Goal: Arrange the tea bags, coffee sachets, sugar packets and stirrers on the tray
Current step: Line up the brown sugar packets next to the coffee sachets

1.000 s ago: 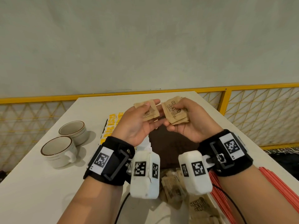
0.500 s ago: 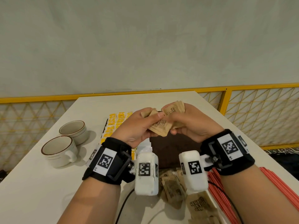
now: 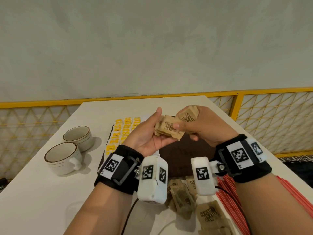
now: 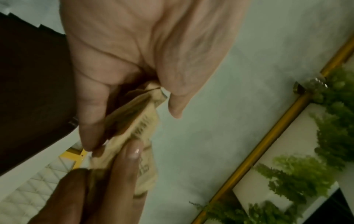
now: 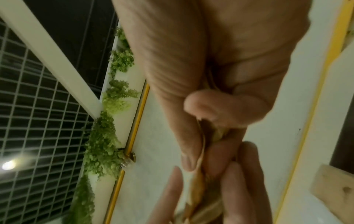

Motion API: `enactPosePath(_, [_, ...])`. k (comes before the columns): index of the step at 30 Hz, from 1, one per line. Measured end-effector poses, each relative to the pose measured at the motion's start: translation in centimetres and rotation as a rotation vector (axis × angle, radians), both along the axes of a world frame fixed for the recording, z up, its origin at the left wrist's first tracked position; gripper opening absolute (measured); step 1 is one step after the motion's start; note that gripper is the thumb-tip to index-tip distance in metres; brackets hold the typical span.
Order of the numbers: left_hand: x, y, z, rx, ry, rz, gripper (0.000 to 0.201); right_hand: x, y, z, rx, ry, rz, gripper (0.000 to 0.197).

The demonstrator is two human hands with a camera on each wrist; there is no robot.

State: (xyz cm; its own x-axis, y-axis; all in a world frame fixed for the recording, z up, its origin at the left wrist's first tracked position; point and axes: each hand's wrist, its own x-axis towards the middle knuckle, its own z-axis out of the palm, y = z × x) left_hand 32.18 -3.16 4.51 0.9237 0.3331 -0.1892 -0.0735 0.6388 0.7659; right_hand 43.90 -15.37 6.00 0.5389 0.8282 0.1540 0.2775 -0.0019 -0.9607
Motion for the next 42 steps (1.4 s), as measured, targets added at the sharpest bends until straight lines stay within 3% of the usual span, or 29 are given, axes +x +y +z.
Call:
enactPosePath(4, [0.4, -0.7, -0.8, 0.116, 0.036, -0.039, 0.048, -0.3, 0.4, -0.6, -0.072, -0.086, -0.04, 0.028])
enactPosePath(7, [0.4, -0.6, -1.5, 0.166, 0.028, -0.019, 0.037, -0.4, 0.7, -0.5, -0.101, 0.024, -0.05, 0.015])
enactPosePath(10, [0.5, -0.1, -1.7, 0.148, 0.026, 0.02, 0.03, 0.0, 0.4, -0.1, -0.068, 0.194, -0.048, 0.02])
enactPosePath(13, [0.4, 0.3, -1.6, 0.079, 0.012, 0.058, 0.027, 0.8, -0.3, 0.1, -0.024, 0.128, -0.051, 0.023])
enactPosePath(18, [0.6, 0.0, -1.4, 0.014, 0.02, 0.003, 0.031, 0.8, 0.1, -0.2, 0.03, -0.016, -0.07, 0.015])
enactPosePath(22, [0.9, 0.2, -1.8, -0.129, 0.007, 0.029, 0.036, 0.6, 0.5, -0.3, 0.154, 0.032, -0.115, 0.012])
enactPosePath(26, [0.7, 0.7, -1.7, -0.164, 0.034, -0.063, 0.054, 0.5, 0.8, -0.7, 0.126, 0.097, -0.059, 0.014])
enactPosePath(30, [0.2, 0.0, -0.9, -0.095, -0.022, -0.133, 0.071, -0.1, 1.2, -1.2, 0.052, -0.054, -0.047, 0.016])
enactPosePath(33, [0.0, -0.4, -0.9, 0.047, -0.044, -0.159, 0.055, -0.8, 1.6, -1.4, 0.069, -0.234, -0.077, 0.016])
enactPosePath(35, [0.0, -0.3, -1.0, 0.047, -0.022, -0.127, 0.048, -0.9, 1.5, -1.4, 0.049, -0.36, -0.059, 0.022])
enactPosePath(39, [0.1, 0.0, -1.0, 0.024, 0.03, -0.105, 0.059, -1.6, 1.2, -1.3, -0.164, -0.493, 0.206, 0.06])
enactPosePath(42, [-0.3, -0.4, -0.6, 0.002, -0.022, -0.095, 0.043, -2.5, 1.6, -1.3, -0.093, -0.552, 0.114, 0.055])
